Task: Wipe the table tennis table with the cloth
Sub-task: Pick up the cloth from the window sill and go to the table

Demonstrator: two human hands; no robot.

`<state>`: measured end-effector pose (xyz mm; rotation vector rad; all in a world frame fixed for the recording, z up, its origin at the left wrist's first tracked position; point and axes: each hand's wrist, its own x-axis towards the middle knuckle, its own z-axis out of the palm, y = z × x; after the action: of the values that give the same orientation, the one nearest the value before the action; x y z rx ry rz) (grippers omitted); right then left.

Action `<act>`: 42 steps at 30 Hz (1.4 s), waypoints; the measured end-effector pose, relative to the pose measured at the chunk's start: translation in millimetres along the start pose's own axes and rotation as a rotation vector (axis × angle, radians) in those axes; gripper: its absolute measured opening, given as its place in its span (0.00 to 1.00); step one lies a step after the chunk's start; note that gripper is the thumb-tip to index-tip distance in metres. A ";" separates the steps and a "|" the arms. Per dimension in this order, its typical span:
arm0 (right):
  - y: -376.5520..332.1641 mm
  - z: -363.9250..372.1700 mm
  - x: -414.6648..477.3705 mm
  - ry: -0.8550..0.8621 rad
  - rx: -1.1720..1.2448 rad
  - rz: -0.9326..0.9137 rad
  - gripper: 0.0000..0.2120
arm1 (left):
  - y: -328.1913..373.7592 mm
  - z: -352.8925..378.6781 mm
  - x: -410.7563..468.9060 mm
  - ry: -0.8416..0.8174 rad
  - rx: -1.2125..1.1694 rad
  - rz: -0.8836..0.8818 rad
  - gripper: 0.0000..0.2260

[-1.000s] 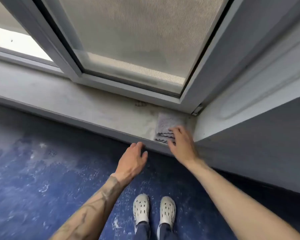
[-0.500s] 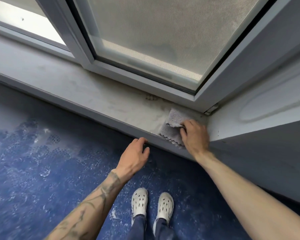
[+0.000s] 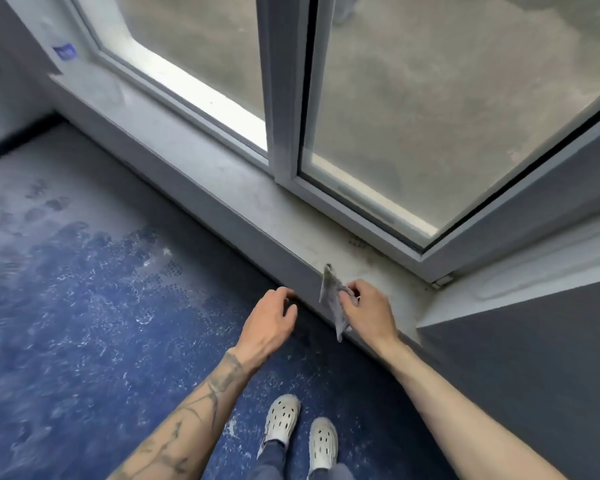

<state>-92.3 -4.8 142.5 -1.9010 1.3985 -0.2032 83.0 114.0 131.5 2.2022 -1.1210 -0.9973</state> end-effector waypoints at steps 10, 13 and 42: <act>-98.2 62.1 -74.3 -0.273 0.044 -0.319 0.05 | -57.3 -60.3 -154.0 0.386 -0.079 -0.260 0.16; -127.0 84.9 -114.5 -0.387 0.024 -0.408 0.05 | -80.0 -64.6 -220.6 0.508 -0.093 -0.367 0.16; -261.2 409.7 -760.2 -1.106 -0.157 -0.864 0.11 | -351.5 28.0 -893.0 1.264 -0.451 -1.231 0.13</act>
<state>25.8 883.5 247.0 -2.0751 -0.1578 0.5055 -126.8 1046.1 225.3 2.2577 0.9898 0.0297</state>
